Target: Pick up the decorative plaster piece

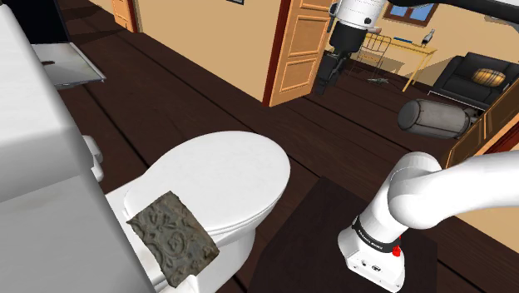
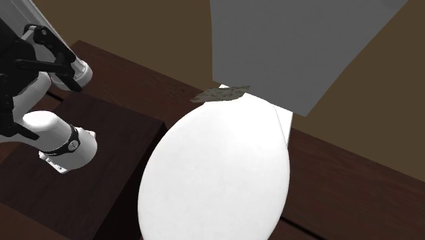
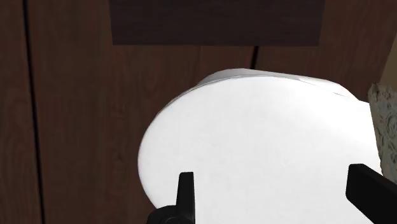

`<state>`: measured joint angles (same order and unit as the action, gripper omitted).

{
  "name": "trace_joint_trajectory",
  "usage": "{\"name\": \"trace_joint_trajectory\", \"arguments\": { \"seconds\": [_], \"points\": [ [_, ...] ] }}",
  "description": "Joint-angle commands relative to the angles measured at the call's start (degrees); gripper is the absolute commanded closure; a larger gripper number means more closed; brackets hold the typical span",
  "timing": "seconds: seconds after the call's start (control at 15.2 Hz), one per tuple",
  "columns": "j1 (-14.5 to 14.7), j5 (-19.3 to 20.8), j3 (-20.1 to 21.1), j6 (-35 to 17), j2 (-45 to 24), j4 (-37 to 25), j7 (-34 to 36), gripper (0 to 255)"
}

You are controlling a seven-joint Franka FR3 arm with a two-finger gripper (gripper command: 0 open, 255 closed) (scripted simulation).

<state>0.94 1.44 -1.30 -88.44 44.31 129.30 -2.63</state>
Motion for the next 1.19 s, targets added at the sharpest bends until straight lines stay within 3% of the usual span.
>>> {"name": "trace_joint_trajectory", "arguments": {
  "seconds": [0.0,0.66,1.12],
  "points": [
    [0.00,0.00,0.00,0.00,0.00,0.00,0.00,0],
    [5.41,-11.30,-4.81,-17.98,-9.02,10.08,-6.76,0],
    [11.30,-22.52,-7.66,-29.11,-19.46,12.50,-15.12,0]
  ]
}}
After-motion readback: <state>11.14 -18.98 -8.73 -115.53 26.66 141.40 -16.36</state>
